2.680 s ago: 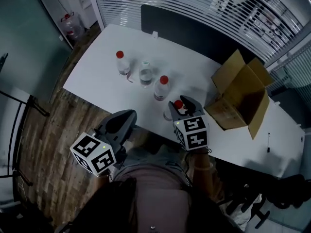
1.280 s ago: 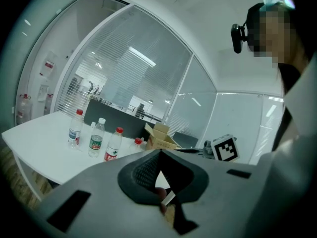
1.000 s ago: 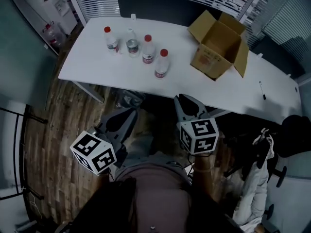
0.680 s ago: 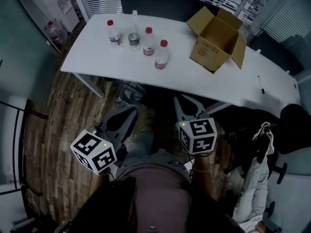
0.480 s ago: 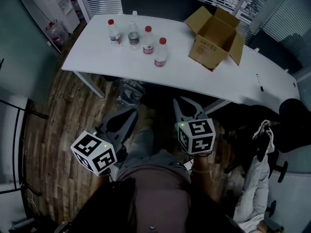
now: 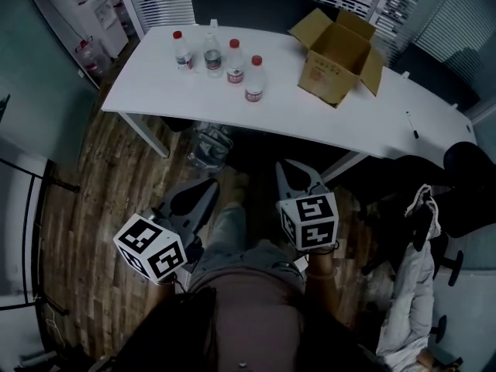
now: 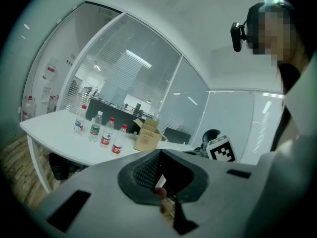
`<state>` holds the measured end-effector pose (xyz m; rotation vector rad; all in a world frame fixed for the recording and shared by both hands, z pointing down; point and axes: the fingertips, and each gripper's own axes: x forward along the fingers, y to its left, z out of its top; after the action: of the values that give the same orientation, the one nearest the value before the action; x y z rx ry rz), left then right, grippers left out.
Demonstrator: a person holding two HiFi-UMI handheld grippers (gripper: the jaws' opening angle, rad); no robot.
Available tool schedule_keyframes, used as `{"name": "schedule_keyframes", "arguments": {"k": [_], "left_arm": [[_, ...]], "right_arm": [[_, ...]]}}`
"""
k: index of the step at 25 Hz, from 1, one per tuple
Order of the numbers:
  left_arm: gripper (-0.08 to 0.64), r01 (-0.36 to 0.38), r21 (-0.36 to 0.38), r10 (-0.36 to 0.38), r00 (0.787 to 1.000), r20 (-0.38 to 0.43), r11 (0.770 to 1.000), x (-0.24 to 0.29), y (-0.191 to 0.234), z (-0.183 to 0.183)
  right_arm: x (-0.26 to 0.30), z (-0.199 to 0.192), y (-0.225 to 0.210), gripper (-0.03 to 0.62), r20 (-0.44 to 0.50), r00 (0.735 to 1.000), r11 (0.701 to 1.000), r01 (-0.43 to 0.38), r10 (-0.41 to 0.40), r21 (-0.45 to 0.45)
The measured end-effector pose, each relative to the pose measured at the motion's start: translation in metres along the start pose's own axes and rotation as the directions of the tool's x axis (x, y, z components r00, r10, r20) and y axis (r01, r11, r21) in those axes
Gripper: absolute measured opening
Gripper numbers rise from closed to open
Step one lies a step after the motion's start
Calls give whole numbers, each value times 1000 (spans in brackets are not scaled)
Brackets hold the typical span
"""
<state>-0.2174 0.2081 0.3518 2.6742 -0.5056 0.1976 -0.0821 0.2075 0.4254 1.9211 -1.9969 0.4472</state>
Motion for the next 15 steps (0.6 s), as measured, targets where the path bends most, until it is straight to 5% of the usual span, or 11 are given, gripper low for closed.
{"name": "schedule_keyframes", "arguments": {"k": [15], "left_arm": [[9, 61, 19, -61, 998, -9, 998, -14, 36, 11]], "right_arm": [[15, 17, 14, 25, 10, 996, 995, 90, -91, 45]]}}
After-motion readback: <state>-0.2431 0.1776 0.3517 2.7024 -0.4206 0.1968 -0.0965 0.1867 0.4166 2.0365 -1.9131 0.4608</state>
